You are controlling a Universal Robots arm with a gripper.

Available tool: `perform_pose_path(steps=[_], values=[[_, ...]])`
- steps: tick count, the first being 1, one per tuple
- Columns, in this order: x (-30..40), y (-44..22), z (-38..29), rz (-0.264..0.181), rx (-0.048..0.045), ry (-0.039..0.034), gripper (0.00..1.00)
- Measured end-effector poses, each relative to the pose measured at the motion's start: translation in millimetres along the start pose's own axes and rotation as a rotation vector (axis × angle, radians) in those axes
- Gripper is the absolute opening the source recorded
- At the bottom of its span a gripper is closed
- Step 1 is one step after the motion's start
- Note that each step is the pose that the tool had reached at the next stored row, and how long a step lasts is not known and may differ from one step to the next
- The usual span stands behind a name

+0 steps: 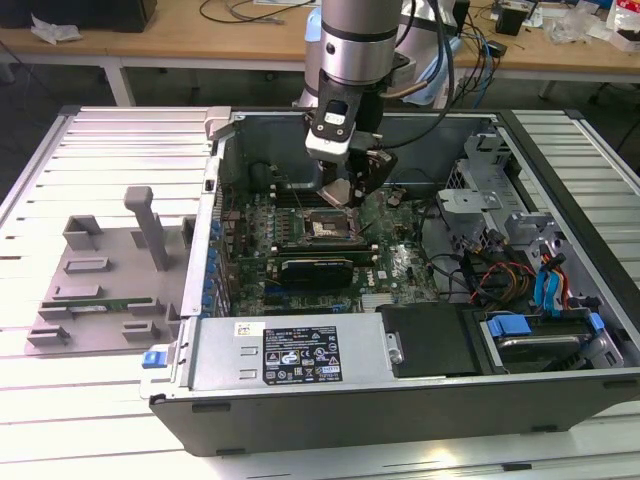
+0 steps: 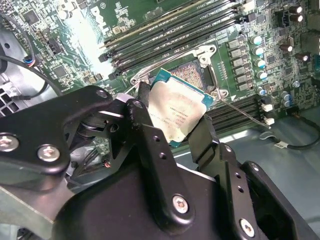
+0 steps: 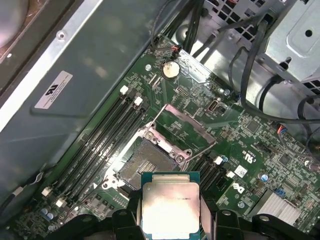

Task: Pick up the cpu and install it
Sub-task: 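Place the cpu into insertion slot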

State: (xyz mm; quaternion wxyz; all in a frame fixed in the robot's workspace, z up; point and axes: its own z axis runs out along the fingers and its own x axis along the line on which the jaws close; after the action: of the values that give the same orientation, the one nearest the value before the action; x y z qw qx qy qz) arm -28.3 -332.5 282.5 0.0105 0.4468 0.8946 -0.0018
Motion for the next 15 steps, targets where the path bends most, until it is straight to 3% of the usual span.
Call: perform_pose_path(steps=[15], values=[[0.0, 0.0, 0.0, 0.106, 0.0022, -0.0007, 0.55]])
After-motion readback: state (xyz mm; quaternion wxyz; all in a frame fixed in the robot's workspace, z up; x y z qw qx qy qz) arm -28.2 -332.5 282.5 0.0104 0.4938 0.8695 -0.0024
